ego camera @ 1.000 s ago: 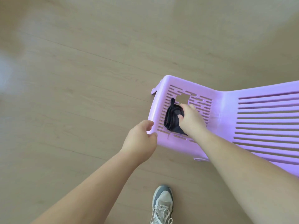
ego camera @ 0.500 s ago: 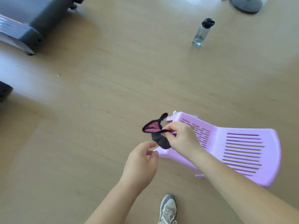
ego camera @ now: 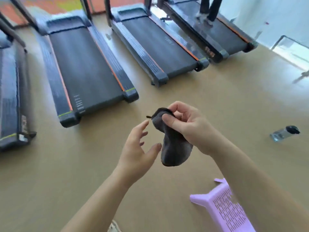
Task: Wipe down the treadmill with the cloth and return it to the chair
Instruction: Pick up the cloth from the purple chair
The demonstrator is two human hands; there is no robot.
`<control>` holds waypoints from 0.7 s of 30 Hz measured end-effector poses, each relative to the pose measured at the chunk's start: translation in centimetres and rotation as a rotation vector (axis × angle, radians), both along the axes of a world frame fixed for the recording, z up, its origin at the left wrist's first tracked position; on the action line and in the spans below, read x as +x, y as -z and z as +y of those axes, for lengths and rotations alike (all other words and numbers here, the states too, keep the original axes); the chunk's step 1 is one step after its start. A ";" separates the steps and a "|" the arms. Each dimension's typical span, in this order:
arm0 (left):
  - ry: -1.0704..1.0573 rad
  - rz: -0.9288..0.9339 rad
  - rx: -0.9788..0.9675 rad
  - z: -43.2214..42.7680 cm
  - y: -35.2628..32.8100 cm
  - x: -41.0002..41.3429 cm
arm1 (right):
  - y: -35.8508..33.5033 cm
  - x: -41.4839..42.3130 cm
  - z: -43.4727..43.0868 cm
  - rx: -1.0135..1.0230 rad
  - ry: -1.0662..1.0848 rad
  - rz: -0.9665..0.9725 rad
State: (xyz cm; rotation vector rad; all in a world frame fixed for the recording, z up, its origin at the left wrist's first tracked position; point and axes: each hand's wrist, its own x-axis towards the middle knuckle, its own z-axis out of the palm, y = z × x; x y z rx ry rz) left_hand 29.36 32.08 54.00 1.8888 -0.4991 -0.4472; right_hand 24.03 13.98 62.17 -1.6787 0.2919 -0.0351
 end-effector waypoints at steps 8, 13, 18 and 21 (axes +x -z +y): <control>-0.191 0.008 -0.008 24.9 -5.1 10.2 | -4.3 15.1 22.6 -0.070 -0.531 0.055; -0.311 0.247 0.037 37.6 -5.4 15.1 | -3.5 25.2 34.4 -0.269 -0.484 -0.001; -0.561 0.235 0.030 46.1 -7.1 21.4 | -3.5 34.5 43.9 -0.247 -0.449 -0.033; -0.799 0.239 -0.055 49.3 -6.7 26.3 | -3.0 39.7 48.2 -0.146 -0.454 -0.028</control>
